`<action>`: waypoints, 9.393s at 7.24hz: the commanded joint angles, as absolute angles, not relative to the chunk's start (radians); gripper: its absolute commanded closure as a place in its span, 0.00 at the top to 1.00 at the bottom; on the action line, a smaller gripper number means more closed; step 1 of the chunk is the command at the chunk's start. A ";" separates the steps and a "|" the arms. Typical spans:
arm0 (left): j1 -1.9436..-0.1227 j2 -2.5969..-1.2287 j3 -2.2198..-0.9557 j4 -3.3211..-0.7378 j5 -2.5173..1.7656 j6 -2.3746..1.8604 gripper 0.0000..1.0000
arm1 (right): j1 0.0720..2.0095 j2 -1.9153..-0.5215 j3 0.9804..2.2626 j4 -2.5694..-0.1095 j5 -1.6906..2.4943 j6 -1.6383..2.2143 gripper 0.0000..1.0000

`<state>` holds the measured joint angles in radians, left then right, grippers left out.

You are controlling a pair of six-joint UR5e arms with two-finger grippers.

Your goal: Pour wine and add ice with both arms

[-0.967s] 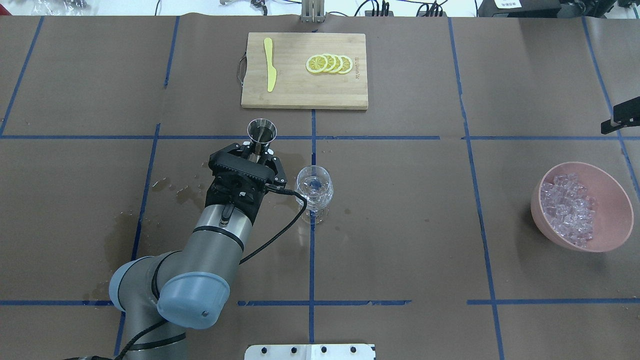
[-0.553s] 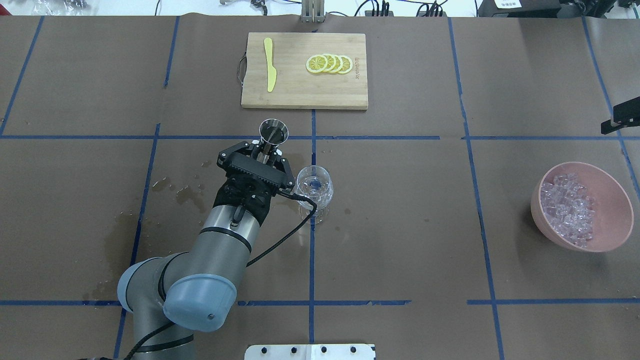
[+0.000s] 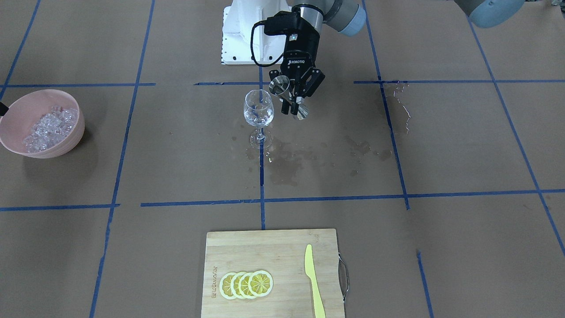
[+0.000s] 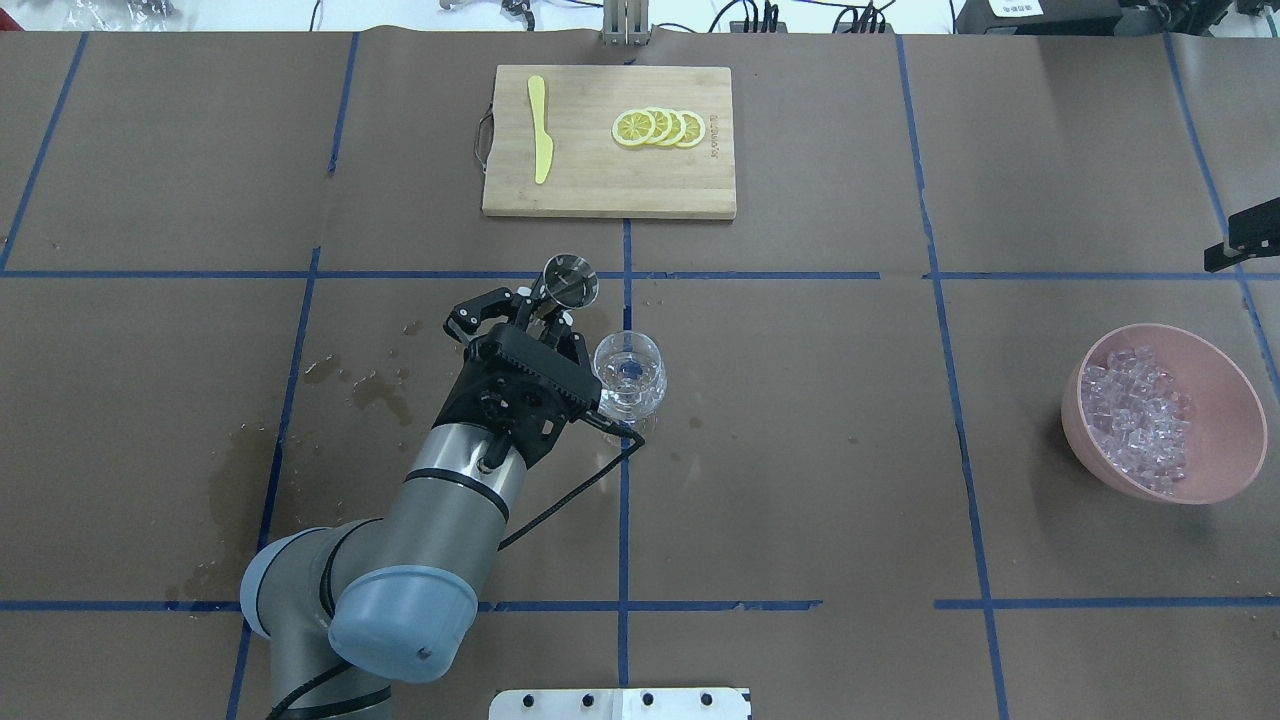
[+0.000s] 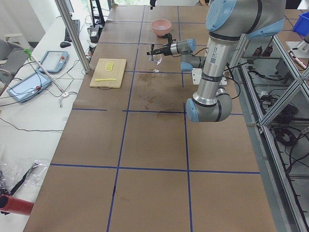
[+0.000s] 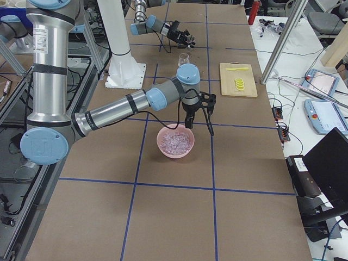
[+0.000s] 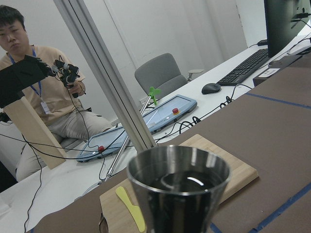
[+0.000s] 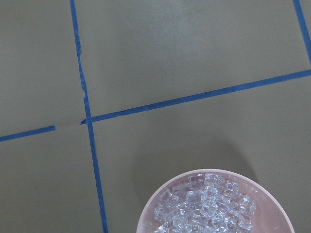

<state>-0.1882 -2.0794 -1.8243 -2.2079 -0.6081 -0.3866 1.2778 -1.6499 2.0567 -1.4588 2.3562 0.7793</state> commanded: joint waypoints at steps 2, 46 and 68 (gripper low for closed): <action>-0.157 -2.082 -1.816 -2.215 -0.561 -0.226 0.00 | 1.278 -1.652 2.054 -1.459 2.356 0.779 1.00; -0.126 -1.838 -1.838 -2.819 -0.267 -0.411 0.00 | 0.851 -1.819 2.036 -1.233 1.931 0.948 1.00; -0.124 -1.606 -1.818 -2.915 -0.267 -0.564 0.00 | 0.865 -1.821 2.114 -1.247 1.971 0.916 0.00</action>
<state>-0.1243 -1.6521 -1.8216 -2.9132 -0.2640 -0.5034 0.8457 -1.8205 2.0891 -1.2465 1.9573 0.9152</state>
